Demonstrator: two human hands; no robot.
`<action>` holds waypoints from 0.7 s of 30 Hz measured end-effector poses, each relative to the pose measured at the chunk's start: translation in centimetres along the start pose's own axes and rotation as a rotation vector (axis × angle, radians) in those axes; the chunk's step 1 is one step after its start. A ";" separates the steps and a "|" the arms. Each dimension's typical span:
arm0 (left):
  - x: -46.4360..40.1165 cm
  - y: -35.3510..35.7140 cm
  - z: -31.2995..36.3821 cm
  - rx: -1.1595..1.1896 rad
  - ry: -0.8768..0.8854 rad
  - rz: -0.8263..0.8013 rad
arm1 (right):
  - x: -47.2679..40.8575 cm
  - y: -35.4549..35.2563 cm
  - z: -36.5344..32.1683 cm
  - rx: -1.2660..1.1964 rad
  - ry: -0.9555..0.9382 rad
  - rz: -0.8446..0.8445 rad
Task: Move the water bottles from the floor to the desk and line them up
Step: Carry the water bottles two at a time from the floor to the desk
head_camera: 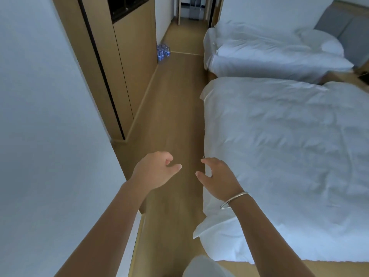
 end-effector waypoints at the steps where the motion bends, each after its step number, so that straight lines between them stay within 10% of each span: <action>1: -1.7 -0.1 -0.3 -0.002 -0.002 -0.003 | -1.6 0.0 0.1 0.000 0.006 -0.003; 21: -43.7 -5.4 1.4 0.040 -0.143 0.024 | -45.1 -3.8 4.7 -0.038 0.008 -0.055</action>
Point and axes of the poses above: each hand's wrist, its own x-axis away from the middle knuckle, its own y-axis out of the palm, z = x × y, the point moved 2 cm from there along -x, towards the middle knuckle, and after that the axes turned 5 degrees about z, right-handed, at the moved point
